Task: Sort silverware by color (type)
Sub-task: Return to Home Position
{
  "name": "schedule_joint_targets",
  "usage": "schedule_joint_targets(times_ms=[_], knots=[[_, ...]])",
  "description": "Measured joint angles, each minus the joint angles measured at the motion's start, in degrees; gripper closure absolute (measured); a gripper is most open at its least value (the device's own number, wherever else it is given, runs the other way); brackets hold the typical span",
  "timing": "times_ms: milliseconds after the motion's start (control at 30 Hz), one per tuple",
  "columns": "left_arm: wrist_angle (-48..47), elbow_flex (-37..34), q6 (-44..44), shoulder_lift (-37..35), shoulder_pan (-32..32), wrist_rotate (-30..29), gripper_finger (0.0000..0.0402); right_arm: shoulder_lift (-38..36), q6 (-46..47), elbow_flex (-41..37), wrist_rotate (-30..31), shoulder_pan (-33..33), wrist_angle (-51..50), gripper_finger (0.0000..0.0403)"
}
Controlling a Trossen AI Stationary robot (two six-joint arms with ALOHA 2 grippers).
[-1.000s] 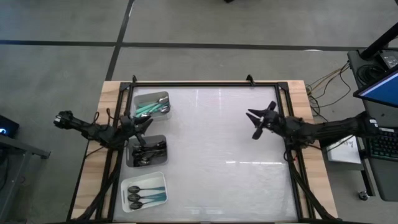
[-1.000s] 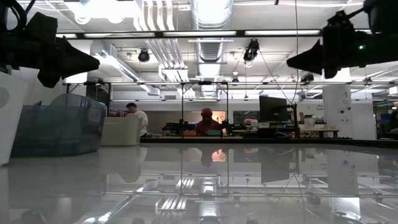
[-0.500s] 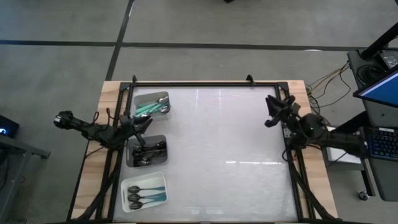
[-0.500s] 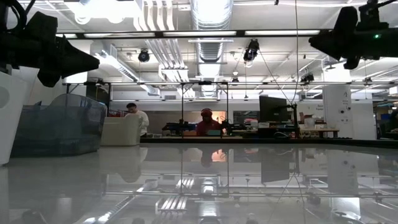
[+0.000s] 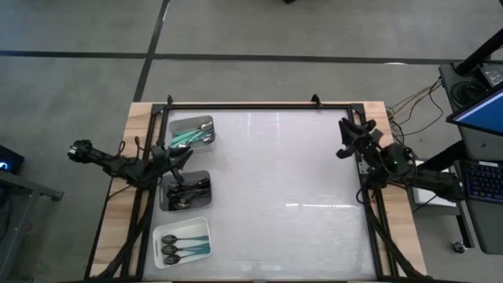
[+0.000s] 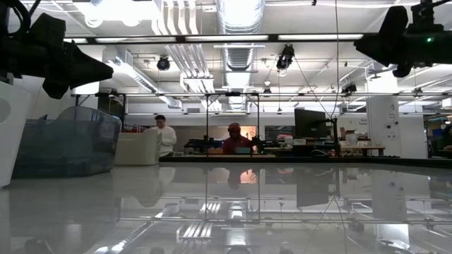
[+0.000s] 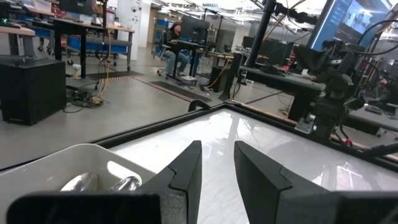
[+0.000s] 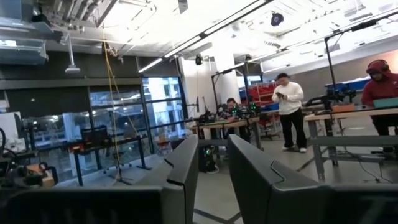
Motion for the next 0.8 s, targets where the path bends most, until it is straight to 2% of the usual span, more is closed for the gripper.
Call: schedule_joint_targets(times_ms=[800], knots=[[0.01, 0.04, 0.0, 0.12, 0.0, 0.0, 0.0324, 0.62, 0.0, -0.04, 0.0, 0.0, -0.11, 0.0322]])
